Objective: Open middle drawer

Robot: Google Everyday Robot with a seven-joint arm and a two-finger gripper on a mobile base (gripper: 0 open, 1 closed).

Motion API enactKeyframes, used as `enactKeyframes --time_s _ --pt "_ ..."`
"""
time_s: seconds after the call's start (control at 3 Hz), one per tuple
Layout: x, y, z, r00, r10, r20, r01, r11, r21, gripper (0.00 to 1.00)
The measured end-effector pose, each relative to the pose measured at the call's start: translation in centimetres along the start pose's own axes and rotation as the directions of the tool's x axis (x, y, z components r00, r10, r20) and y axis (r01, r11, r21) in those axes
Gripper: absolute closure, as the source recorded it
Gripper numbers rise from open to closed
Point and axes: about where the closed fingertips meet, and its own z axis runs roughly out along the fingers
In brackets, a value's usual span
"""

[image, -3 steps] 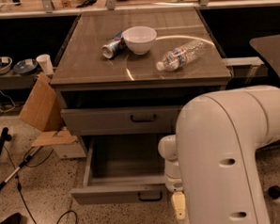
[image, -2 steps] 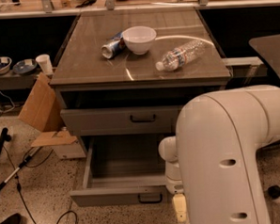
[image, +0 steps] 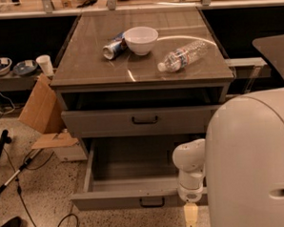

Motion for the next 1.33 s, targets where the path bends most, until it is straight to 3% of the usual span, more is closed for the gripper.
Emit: enactKeyframes --time_s 0.33,0.67,1.0,1.33 --pt "1.3 2.3 -0.6 0.999 0.045 0.018 -0.046 0.9979 0.047 0.00" --pt "1.8 3.1 -1.0 0.997 0.067 0.033 -0.069 0.9948 0.075 0.00" --pt "3.1 5.1 -1.7 0.992 0.109 0.067 -0.117 0.9844 0.132 0.00" --pt "5.8 8.9 -3.6 0.969 0.178 0.174 -0.220 0.9392 0.263 0.00"
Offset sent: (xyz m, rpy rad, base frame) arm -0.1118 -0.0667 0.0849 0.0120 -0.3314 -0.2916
